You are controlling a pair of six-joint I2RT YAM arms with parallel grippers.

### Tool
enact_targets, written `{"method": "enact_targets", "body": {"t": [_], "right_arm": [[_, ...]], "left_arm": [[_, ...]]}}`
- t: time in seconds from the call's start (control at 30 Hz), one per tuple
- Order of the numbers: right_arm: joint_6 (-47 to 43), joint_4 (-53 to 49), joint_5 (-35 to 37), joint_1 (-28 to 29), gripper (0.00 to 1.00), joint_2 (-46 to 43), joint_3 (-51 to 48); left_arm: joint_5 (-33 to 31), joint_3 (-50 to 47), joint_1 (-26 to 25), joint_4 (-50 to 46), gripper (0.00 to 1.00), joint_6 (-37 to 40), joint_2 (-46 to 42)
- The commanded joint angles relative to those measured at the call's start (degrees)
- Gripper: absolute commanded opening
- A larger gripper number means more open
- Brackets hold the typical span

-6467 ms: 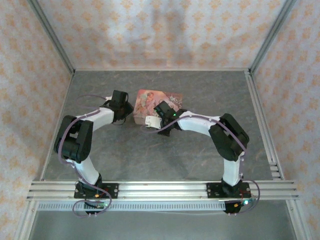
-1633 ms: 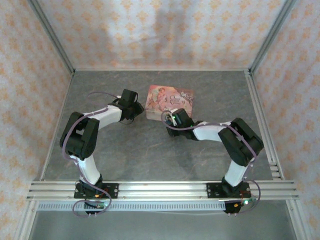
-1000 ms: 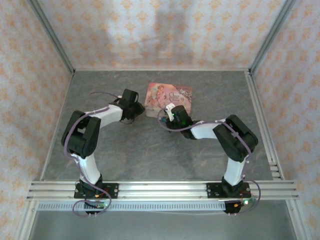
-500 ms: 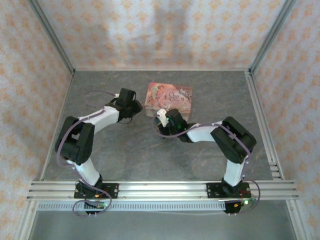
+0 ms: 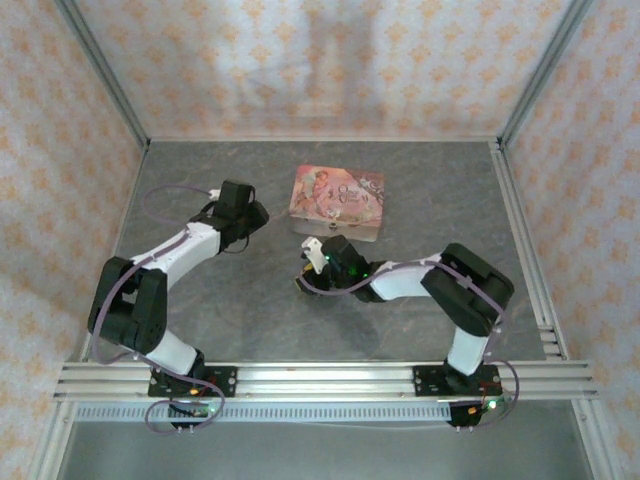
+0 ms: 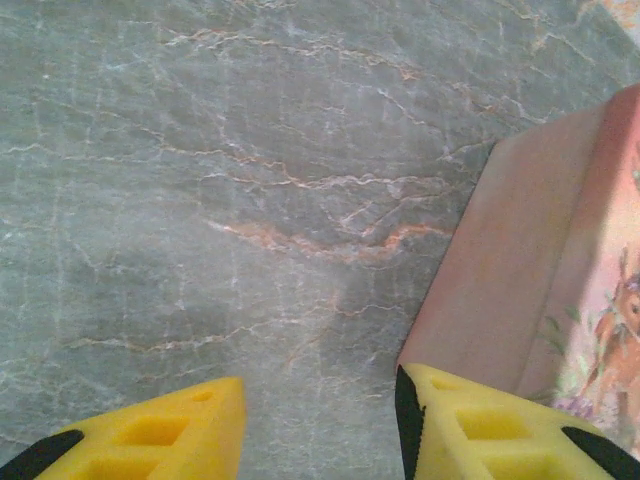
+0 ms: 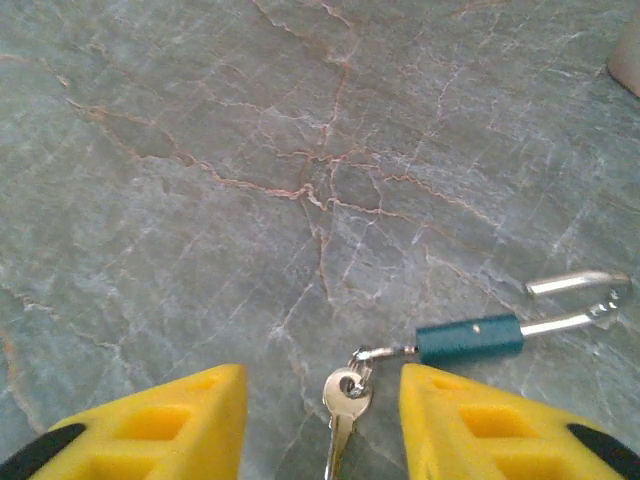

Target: Unlock the padlock with the key

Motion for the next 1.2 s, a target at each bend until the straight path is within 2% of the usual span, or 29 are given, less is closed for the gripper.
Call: {"method": "enact_targets", "body": {"t": [0.0,0.03,0.07,0.1,0.13,0.23,0.4,0.57,0.67,0.73,0.77,0.8,1.03,1.1,1.17], "right_arm": [[1.3,-2.1,3.5,0.0,0.53,-7.4,-1.0],[1.2,-4.1,5.4,-0.1,0.99,-9.7,-1.1],[0.9,-6.0,6.8,-0.4,0.99,-12.1,-1.2],[0.8,-7.7,8.3,-0.9,0.99,-14.0,-1.3],[0.9,-9.6,10.6,-1.5,0.99,-16.5,-1.5],[3.6,-13.7,18.8,-5.3,1.0,-23.6,-2.3],[9.6,-19.5,29.7,-17.4,1.0,-31.2,-2.0],[14.5,-17.7,46.1,-27.1,1.0,-30.0,-3.3],[14.0,-12.7,52.5,-30.5,1.0,-27.0,-6.0],[13.3,-8.8,55.7,-32.4,1.0,-24.9,-7.8],[14.9,-12.9,55.6,-33.5,1.0,-24.5,-6.0],[14.0,-11.9,55.2,-34.0,1.0,-24.2,-6.1],[4.9,1.7,55.6,-36.5,1.0,-19.7,-10.2],[1.4,11.6,55.9,-36.6,1.0,-17.7,-14.3],[-0.9,24.2,52.6,-37.2,1.0,-16.0,-19.6]], "left_arm": [[-3.4,-1.0,0.6,-3.1,0.48,2.1,-2.6],[-4.0,-0.9,0.7,-3.9,0.5,2.4,-3.1],[-4.8,-0.8,0.9,-4.7,0.61,2.8,-3.7],[-5.5,-0.6,1.0,-5.4,0.87,3.1,-4.3],[-6.4,-0.4,1.1,-6.3,1.0,3.8,-5.0],[-9.3,0.5,1.6,-8.9,1.0,6.2,-7.0],[-16.2,0.6,1.9,-9.9,1.0,11.8,-9.5],[-23.0,-3.9,2.3,-2.3,1.0,25.1,-11.2],[-26.5,-7.3,3.2,2.8,1.0,32.1,-12.0],[-26.8,-7.8,5.5,3.6,1.0,33.6,-11.0],[-26.0,-7.8,7.0,4.2,1.0,33.3,-10.3],[-25.3,-8.3,8.0,5.4,1.0,33.7,-9.6],[-26.8,-13.8,10.3,20.1,1.0,37.0,-3.3],[-27.1,-15.3,10.6,24.3,1.0,37.1,-2.7],[-25.8,-17.3,10.7,30.1,1.0,39.4,-2.8]]}}
